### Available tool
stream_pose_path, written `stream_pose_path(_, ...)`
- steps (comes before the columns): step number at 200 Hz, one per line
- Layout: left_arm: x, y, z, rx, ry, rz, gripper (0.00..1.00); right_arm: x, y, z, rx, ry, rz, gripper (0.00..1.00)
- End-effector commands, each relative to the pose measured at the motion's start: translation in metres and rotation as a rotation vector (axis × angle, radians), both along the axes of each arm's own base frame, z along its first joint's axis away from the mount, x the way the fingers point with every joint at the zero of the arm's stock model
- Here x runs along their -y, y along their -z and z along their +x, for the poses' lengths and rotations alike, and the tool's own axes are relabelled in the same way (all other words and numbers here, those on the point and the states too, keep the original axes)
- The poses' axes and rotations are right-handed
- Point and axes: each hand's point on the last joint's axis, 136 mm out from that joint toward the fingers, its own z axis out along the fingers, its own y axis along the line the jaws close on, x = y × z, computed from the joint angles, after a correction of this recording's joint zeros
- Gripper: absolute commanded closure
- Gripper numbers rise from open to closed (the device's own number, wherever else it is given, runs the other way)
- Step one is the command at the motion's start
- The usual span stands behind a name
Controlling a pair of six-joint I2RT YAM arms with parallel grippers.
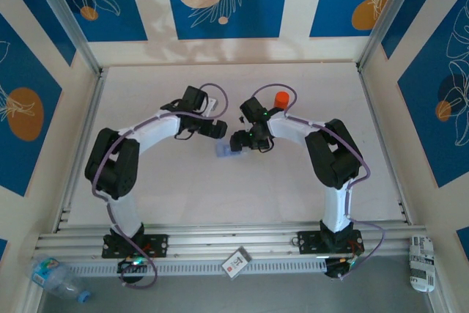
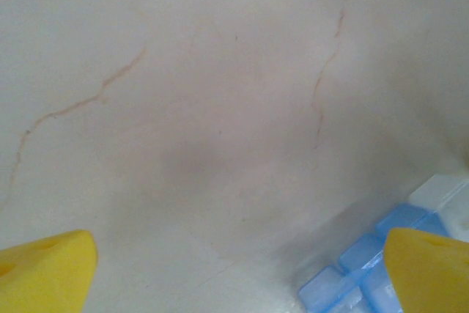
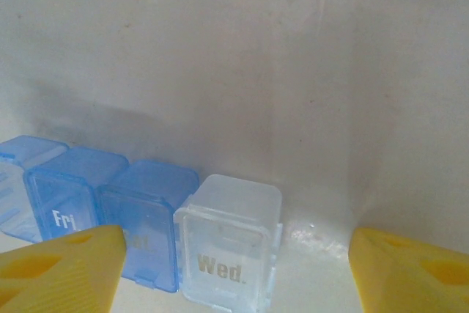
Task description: Sort the pills into containers
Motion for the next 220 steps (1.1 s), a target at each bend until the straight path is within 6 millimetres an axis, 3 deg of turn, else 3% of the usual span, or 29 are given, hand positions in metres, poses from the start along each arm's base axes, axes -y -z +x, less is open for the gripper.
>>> stream_pose_path(1,0.003,-0.044,0.007,0.038,-0.035,-0.123,0.00,-0.003,-0.015,-0.007,-0.042,0.015,0.041,0.19)
stream_pose_path(40,-0.003,-0.057,0.004,0.042,-0.073,-0.196,0.00,-0.007,-0.021,-0.007,-0.044,0.024,0.072,0.19)
stream_pose_path(114,-0.009,-0.060,-0.022,0.017,-0.127,-0.298,0.00,-0.013,-0.030,-0.002,-0.039,0.028,0.126,0.19)
stream_pose_path(220,-0.007,-0.037,-0.061,-0.084,-0.170,-0.443,0.00,-0.030,-0.022,-0.010,-0.073,0.011,0.168,0.21)
